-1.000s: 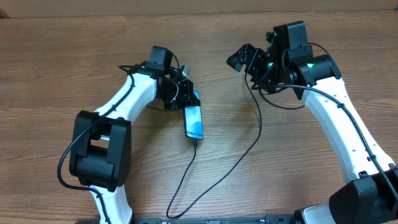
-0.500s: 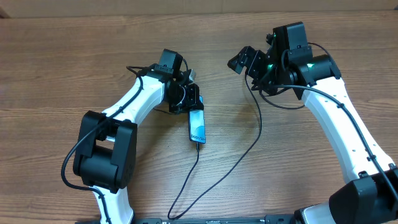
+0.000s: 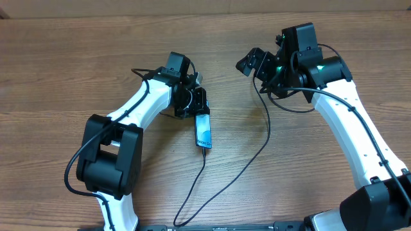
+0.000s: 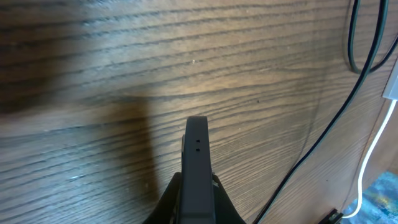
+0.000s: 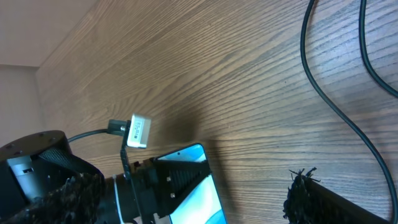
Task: Plug charger to phone and switch on socket
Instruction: 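Lower the connected phone toward the table with the left gripper, then set the phone flat on the table with the left gripper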
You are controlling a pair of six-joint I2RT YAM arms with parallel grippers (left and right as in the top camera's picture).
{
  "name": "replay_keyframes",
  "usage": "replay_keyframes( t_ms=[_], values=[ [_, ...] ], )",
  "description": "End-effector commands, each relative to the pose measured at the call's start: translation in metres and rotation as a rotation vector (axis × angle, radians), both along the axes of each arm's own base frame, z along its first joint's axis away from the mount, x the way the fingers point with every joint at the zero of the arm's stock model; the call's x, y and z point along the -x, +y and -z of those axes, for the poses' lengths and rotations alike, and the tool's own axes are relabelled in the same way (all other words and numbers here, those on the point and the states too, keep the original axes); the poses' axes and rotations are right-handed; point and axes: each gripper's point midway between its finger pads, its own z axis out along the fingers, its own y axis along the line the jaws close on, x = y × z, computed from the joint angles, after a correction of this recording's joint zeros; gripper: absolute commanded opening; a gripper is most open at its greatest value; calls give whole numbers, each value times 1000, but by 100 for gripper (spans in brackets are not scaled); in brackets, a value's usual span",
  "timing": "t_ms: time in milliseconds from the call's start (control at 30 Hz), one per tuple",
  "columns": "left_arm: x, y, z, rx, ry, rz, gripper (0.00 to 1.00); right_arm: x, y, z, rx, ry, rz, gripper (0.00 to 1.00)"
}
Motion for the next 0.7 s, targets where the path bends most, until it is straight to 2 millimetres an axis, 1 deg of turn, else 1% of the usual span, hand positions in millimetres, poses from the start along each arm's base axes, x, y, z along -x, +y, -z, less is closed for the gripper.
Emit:
replay_keyframes(
  t_ms=[0, 200, 467, 667],
  values=[
    [4, -5, -5, -2, -8, 5, 4, -1, -1, -12, 5, -43, 1, 97],
    [3, -1, 0, -50, -22, 0, 4, -1, -2, -12, 9, -44, 4, 98],
    [4, -2, 1, -55, -21, 4, 4, -1, -2, -12, 12, -45, 6, 98],
    [6, 2, 7, -82, -15, -12, 4, -2, -2, -12, 14, -46, 8, 98]
  ],
)
